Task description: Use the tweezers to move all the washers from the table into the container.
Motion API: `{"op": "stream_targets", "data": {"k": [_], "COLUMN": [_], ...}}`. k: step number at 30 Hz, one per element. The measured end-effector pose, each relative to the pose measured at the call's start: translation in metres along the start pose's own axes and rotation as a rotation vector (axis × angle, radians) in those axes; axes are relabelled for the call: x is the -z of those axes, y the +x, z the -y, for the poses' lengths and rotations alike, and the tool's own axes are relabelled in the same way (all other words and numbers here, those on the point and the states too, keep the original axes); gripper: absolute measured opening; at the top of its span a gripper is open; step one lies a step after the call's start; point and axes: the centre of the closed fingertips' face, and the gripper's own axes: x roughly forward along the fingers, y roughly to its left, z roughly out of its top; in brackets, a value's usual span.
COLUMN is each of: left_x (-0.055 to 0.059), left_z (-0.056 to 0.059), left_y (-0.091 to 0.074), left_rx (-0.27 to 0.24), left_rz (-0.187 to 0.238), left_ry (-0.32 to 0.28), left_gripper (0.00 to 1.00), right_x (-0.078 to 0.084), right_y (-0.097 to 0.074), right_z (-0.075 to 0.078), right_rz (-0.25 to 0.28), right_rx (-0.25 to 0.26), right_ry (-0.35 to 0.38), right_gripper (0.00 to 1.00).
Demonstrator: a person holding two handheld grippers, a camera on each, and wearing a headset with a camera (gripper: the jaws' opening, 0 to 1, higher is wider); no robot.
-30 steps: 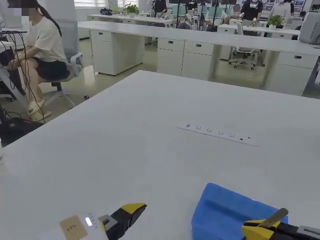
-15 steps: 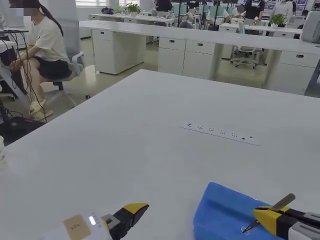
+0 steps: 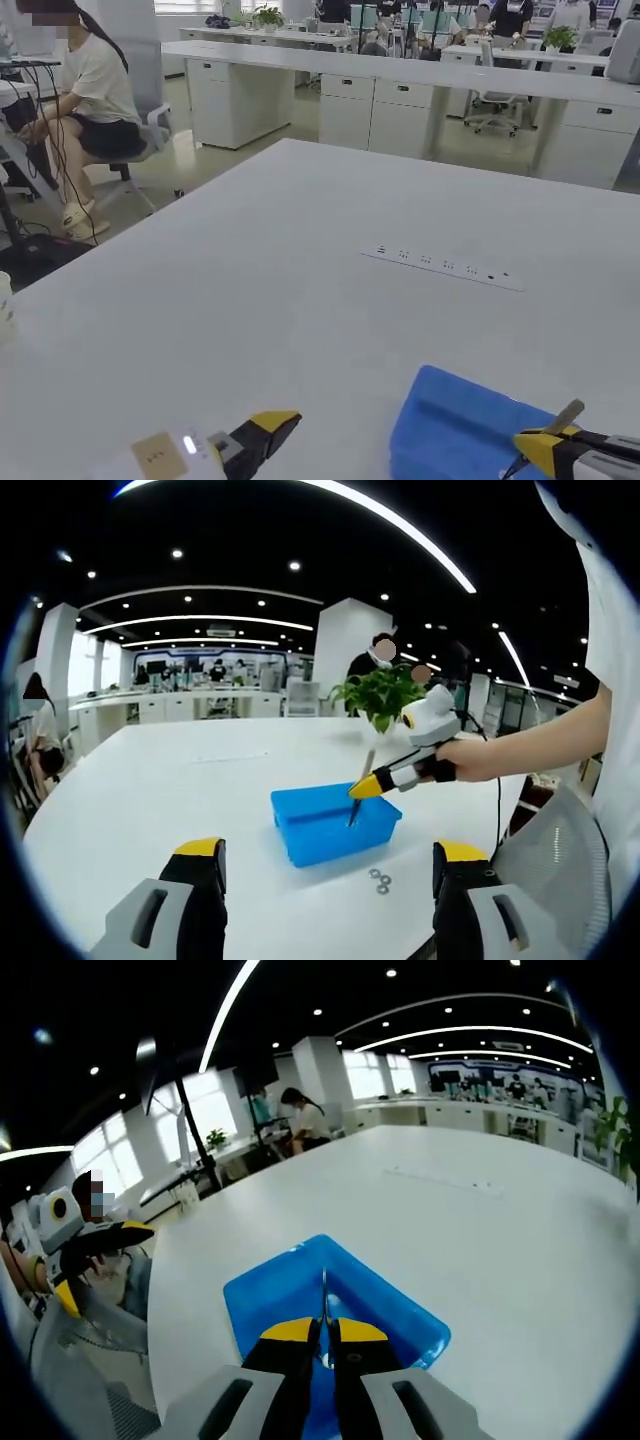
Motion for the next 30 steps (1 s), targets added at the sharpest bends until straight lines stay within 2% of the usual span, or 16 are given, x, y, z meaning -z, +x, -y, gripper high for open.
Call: {"op": "stream_targets", "data": {"k": [6, 10, 17, 23, 30], "left_x": [0.002, 0.002, 0.003, 0.001, 0.001], "left_z": [0.0, 0.001, 0.001, 0.0, -0.001], "left_y": [0.0, 0.0, 0.001, 0.0, 0.0], "left_rx": [0.001, 0.005, 0.008, 0.004, -0.004], "left_rz": [-0.009, -0.012, -0.019, -0.008, -0.007], "left_ry": [0.002, 0.002, 0.004, -0.001, -0.001], "left_gripper": [0.86, 0.86, 0.85, 0.85, 0.85], "right_x": [0.005, 0.006, 0.006, 0.007, 0.001], "right_y": [0.004, 0.004, 0.003, 0.002, -0.008], "right_z": [0.002, 0.006, 0.005, 0.004, -0.002], "right_rz": [-0.018, -0.024, -0.03, -0.032, 0.005], "right_rx": [0.011, 0.043, 0.043, 0.038, 0.029], "right_ry": [0.0, 0.007, -0.006, -0.003, 0.012], "right_gripper": [0.03, 0.03, 0.03, 0.04, 0.04]}}
